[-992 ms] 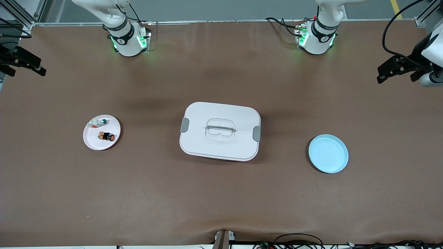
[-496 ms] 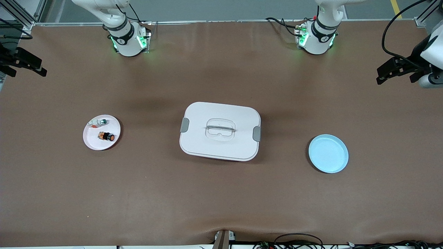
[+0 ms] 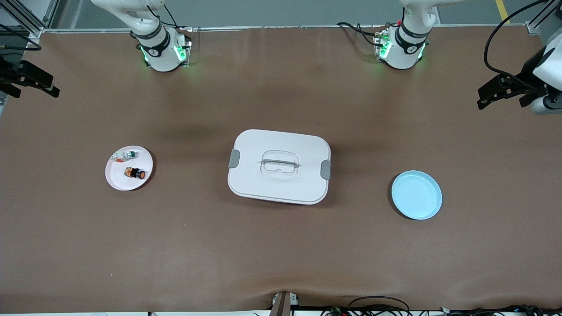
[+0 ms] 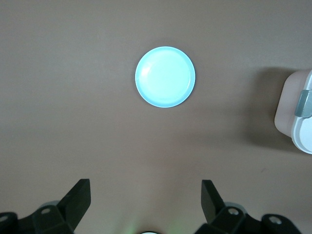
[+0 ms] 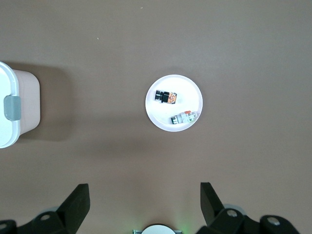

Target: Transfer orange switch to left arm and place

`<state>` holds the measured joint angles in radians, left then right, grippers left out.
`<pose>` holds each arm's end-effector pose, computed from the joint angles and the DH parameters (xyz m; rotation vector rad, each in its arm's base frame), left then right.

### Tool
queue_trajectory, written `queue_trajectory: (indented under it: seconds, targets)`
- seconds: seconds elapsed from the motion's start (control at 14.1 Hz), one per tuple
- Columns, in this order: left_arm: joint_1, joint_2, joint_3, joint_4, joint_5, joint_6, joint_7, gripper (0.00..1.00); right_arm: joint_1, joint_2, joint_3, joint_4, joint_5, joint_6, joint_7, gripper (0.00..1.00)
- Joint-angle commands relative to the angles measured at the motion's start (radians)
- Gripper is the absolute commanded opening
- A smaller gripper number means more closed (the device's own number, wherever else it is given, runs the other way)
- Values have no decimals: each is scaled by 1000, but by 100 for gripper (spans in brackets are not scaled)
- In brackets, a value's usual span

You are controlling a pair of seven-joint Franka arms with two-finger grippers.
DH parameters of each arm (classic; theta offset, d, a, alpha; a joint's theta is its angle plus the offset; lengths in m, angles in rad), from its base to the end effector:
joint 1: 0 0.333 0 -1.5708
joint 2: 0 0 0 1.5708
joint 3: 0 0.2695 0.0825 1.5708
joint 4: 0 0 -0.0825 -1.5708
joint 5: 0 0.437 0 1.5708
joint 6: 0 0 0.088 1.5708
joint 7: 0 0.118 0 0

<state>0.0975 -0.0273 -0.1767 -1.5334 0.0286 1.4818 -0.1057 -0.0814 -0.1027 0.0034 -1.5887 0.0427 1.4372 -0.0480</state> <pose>0.5894 -0.0444 0.5949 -3.1056 -0.0447 0.0335 0.5637 -0.0385 0.6067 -3.0954 0.0393 0.0713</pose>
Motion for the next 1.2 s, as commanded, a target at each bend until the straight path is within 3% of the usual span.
queue_trajectory:
  seconds: [0.0, 1.13]
  targets:
    - [-1, -3, -1, 1, 17, 5, 11, 100, -1, -3, -3, -2, -1, 3, -10, 100]
    - [2, -3, -1, -5, 17, 5, 11, 100, 0, -3, -3, 7, 3, 2, -26, 100]
